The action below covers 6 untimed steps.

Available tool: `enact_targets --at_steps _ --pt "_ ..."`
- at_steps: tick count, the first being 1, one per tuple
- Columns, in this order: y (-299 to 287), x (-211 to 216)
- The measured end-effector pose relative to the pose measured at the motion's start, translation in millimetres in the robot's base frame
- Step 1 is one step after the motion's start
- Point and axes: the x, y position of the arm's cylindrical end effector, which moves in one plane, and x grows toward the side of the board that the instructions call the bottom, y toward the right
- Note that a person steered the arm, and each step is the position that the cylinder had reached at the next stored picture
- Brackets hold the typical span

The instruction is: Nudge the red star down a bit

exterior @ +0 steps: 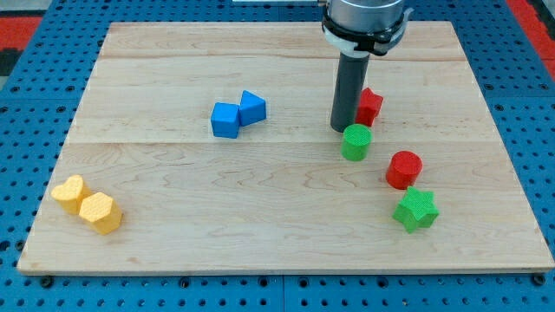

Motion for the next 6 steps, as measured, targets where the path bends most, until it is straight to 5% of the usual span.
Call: enact_targets --at_steps 3,6 --pt "14.4 56.7" --pt "-54.4 -27.8"
